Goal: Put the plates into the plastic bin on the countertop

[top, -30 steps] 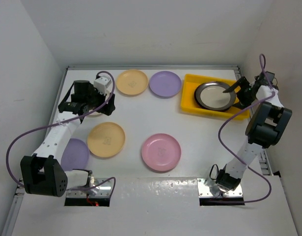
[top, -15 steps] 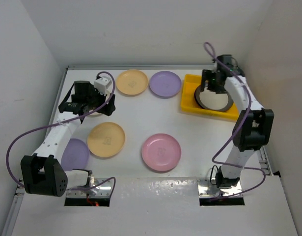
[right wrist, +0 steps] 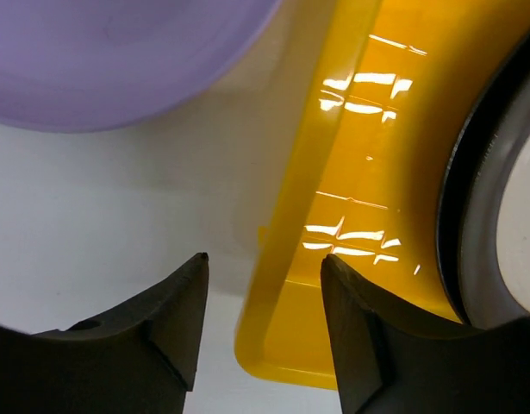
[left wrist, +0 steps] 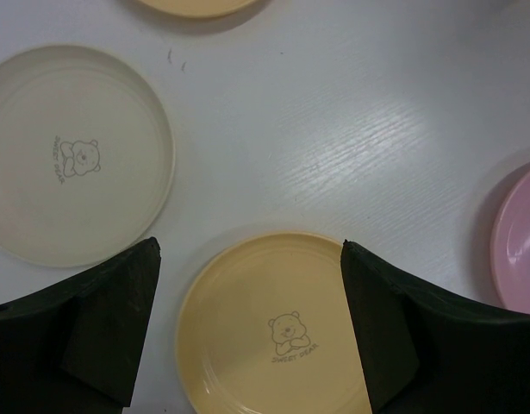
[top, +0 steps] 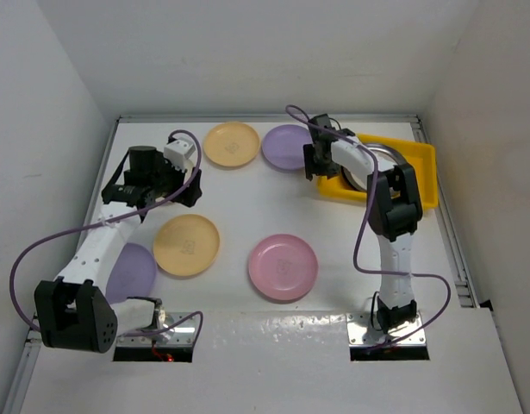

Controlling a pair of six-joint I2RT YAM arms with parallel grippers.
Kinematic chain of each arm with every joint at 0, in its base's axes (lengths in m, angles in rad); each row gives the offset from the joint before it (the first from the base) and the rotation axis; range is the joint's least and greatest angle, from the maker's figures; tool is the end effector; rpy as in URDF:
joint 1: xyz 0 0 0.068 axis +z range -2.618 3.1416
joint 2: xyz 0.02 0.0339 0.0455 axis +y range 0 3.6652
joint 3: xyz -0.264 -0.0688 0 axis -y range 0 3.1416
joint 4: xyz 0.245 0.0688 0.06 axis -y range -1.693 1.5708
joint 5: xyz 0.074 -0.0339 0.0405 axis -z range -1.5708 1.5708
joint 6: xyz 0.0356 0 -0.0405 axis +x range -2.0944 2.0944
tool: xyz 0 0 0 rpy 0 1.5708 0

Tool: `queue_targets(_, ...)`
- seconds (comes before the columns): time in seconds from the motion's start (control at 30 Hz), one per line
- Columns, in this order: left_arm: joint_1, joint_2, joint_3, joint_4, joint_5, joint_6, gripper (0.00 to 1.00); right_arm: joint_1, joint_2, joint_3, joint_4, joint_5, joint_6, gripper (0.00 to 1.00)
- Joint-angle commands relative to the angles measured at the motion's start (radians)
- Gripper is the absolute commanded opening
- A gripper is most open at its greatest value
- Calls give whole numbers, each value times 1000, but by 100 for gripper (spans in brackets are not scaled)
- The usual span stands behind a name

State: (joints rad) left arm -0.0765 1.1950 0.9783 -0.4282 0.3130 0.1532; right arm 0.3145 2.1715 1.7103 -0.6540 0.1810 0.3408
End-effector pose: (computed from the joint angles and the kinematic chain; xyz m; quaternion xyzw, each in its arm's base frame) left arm 0.2599 -0.0309 0.3002 0.1704 0.8700 -0.1224 0.4462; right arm 0.4425 0.1372 0.1781 0.0332 0.9698 -0.0110 0.2413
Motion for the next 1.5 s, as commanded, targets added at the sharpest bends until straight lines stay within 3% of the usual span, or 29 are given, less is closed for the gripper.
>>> queue_targets(0.0,12,-44,-10,31,1,8,86,29,-29,-12,65,113,38,53)
queue_targets(0.1,12,-54,-20,31,1,8,86,46,-47,-81,68,130,41,32)
queue_targets(0.17,12,-54,-20,31,1,8,86,54,-74,-127,54,144,64,30)
queue_targets(0.23,12,-63,-30,31,-9,17,86,70,-135,-193,45,181,108,21)
queue_targets(0.37,12,-72,-39,40,-9,17,86,100,-252,-416,94,216,211,14)
queue_targets(0.6,3,-100,-67,49,-9,26,86,179,-380,-564,76,294,385,0)
queue_targets(0.77,3,-120,-76,49,-9,26,86,218,-378,-571,50,353,429,0)
queue_targets(0.87,3,-129,-85,49,-9,26,86,210,-380,-580,115,328,339,1)
queue_targets(0.97,3,-138,-95,49,-9,17,86,215,-384,-546,151,288,181,16)
queue_targets(1.03,3,-147,-95,49,-9,17,86,221,-410,-546,168,296,69,16)
queue_targets(1.13,3,-147,-104,49,-9,17,86,229,-482,-618,272,244,-81,7)
queue_targets(1.23,3,-147,-104,49,-9,17,86,229,-501,-630,278,212,-83,5)
queue_targets(1.47,-6,-156,-104,59,-18,26,88,250,-450,-617,205,305,17,5)
